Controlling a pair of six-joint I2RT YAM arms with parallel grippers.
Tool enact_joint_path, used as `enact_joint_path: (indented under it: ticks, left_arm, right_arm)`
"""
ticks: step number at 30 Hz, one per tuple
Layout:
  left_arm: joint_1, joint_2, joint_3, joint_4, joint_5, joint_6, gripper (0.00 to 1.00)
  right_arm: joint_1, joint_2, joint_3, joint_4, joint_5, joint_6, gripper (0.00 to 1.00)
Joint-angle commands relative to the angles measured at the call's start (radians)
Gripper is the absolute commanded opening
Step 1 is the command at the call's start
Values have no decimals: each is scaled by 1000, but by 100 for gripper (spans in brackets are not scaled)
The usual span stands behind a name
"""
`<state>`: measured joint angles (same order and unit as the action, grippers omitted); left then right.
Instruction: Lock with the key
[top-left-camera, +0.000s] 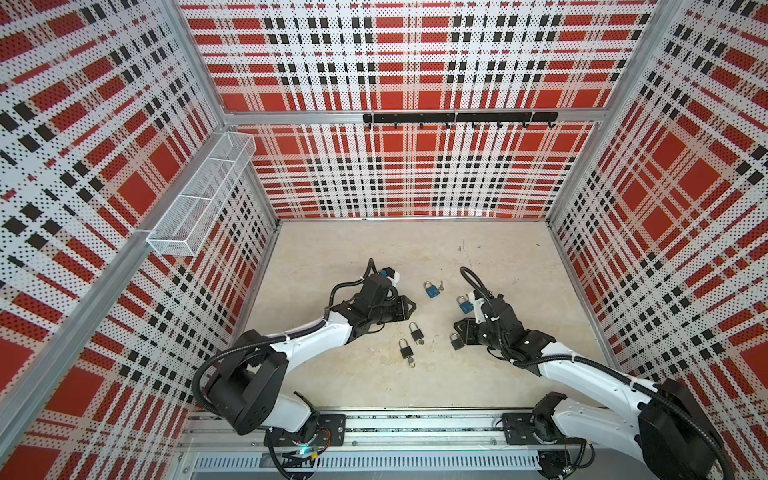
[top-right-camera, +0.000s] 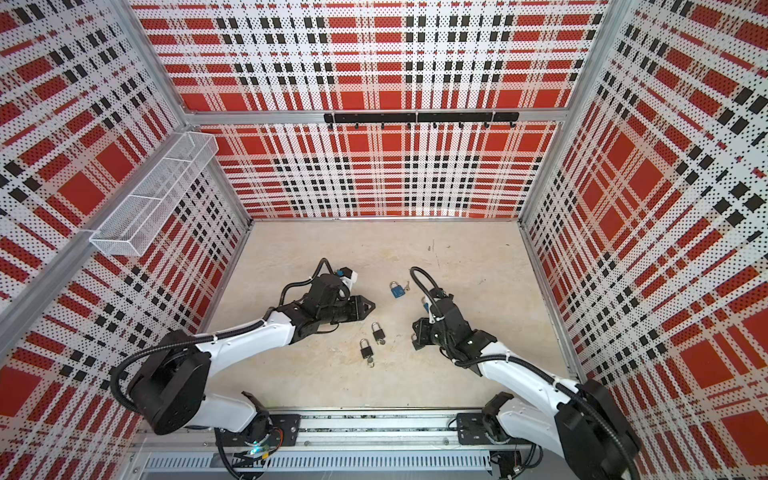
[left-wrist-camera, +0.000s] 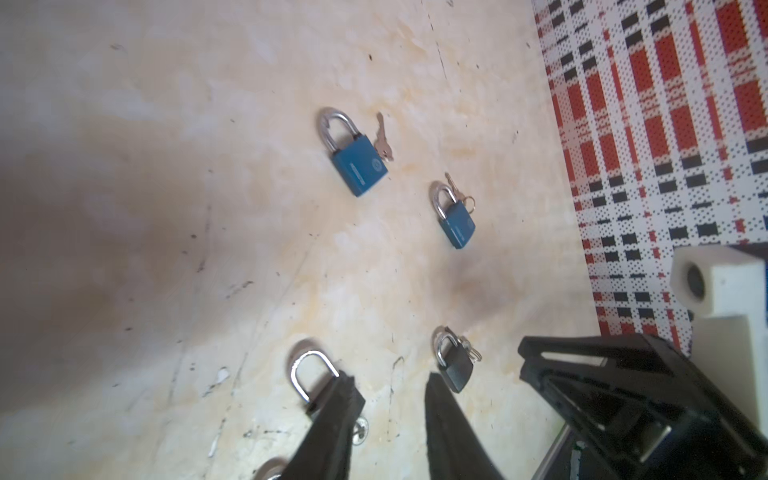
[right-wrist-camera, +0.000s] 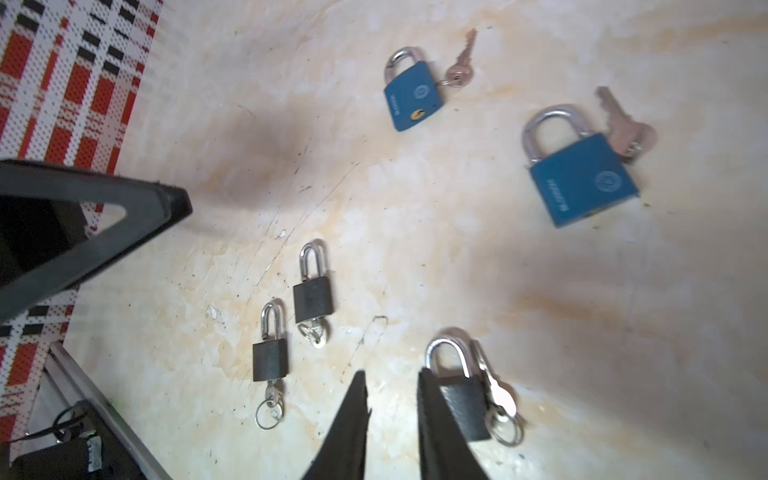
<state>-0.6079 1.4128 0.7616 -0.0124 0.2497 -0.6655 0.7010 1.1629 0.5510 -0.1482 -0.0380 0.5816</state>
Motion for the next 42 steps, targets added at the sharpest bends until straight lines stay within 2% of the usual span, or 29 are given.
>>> enact_joint_path:
  ticks: [1,7,16,22,42]
  left_arm:
    - [49,-70,-13,-62,-26,34,33]
    - [158,-160,-31,-136,-29,41,34]
    - [259,-255,-86,-150,3,33,34]
    - [280,-292,-108,-158,11,31,35]
    - [298,-307,-130,-147,39,35,35]
  right_arm:
    - [97,109,96,-45,89,-93,28]
    - [207,313,242,-38,111,-119,35]
    - [252,491,370,-88,133,-110,42]
    - [255,569,434,-149,196,-91,42]
    - [290,730,587,-323,283,-72,37]
